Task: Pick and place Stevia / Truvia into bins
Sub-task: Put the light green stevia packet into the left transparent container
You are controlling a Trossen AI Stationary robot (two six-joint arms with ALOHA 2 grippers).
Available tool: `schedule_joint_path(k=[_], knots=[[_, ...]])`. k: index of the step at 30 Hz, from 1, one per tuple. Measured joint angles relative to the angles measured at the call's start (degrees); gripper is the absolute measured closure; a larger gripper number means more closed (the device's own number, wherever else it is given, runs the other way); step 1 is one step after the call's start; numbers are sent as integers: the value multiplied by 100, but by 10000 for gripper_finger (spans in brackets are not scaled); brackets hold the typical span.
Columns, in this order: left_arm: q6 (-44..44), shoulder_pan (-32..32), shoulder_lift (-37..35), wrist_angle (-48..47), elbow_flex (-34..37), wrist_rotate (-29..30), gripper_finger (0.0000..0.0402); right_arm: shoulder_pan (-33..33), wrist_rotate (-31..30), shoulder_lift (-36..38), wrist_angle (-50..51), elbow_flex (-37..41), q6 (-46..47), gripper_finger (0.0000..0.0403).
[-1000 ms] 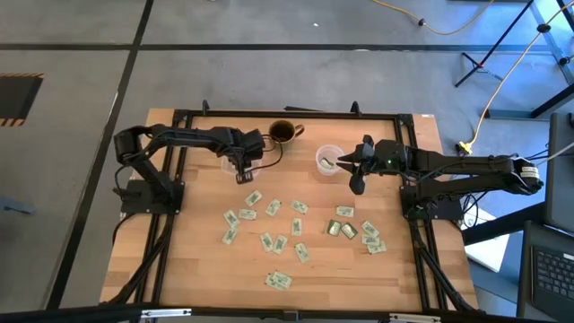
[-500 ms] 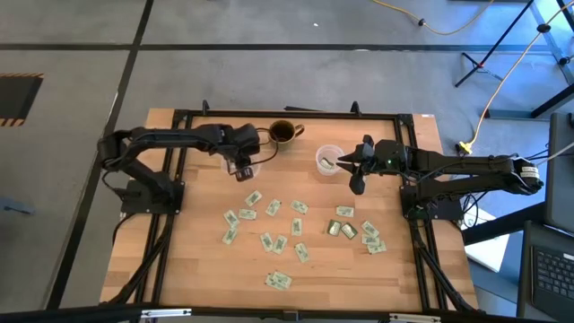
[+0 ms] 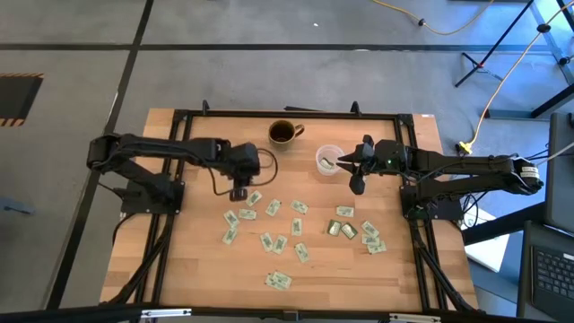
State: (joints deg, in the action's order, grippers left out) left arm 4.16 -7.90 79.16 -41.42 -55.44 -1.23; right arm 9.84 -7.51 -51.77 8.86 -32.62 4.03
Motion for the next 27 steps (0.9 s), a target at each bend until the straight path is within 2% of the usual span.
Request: schedule_joint_path(k=[10, 21, 27], knots=[[-531, 693, 540, 0, 0, 17, 341, 0, 0, 0, 4, 0, 0, 315], [-664, 813, 1768, 8, 2, 34, 341, 0, 0, 0, 2, 0, 0, 315], [-662, 806, 2057, 24, -8, 39, 341, 0, 0, 0, 2, 0, 7, 315]])
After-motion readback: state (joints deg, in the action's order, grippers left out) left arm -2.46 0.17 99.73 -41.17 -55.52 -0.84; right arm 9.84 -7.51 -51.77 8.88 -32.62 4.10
